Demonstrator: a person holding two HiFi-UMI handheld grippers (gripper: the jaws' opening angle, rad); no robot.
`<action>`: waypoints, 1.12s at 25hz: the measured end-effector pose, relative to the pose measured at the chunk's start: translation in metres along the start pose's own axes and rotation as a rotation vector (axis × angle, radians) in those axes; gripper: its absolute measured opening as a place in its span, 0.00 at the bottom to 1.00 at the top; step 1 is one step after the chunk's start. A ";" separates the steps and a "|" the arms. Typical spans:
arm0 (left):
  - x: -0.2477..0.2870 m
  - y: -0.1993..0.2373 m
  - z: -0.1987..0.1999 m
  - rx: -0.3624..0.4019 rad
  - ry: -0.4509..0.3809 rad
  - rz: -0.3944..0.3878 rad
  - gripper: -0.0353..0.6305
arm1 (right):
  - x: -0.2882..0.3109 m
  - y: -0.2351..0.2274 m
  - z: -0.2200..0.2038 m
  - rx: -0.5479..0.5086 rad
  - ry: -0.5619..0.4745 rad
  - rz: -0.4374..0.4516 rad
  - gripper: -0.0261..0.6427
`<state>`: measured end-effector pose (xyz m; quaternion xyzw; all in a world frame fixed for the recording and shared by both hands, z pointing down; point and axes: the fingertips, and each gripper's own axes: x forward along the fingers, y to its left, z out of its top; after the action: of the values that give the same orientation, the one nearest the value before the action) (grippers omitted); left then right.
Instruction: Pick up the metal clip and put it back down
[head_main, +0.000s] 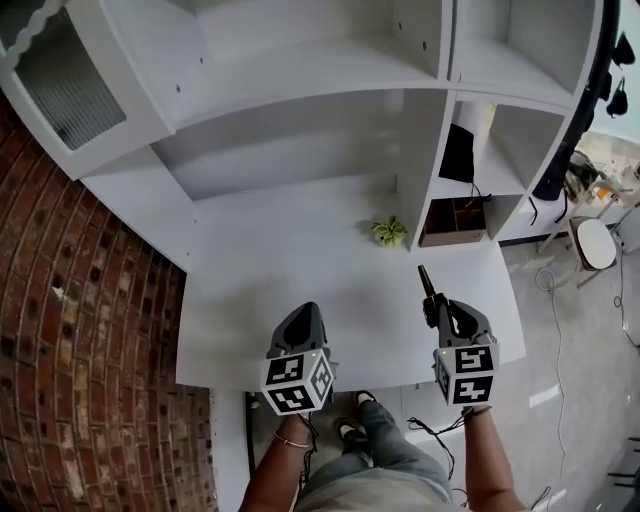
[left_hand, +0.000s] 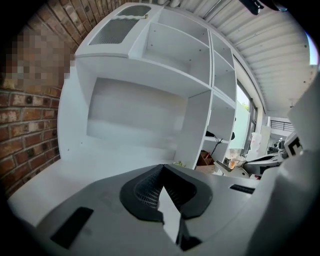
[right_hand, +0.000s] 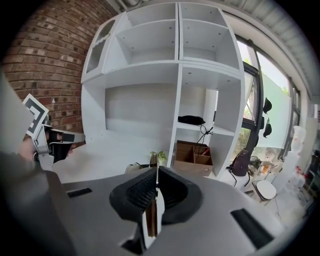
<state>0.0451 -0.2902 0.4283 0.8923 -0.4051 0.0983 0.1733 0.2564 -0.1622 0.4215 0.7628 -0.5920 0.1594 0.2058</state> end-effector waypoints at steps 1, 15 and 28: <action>0.004 0.002 -0.009 -0.007 0.019 0.000 0.06 | 0.005 0.003 -0.007 -0.010 0.016 0.011 0.05; 0.040 0.028 -0.096 -0.045 0.174 -0.003 0.06 | 0.077 0.019 -0.086 -0.159 0.193 0.058 0.05; 0.049 0.043 -0.119 -0.080 0.199 0.009 0.06 | 0.102 0.027 -0.104 -0.277 0.227 0.014 0.05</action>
<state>0.0406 -0.3040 0.5637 0.8687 -0.3936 0.1707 0.2477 0.2555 -0.2010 0.5645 0.7000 -0.5867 0.1629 0.3731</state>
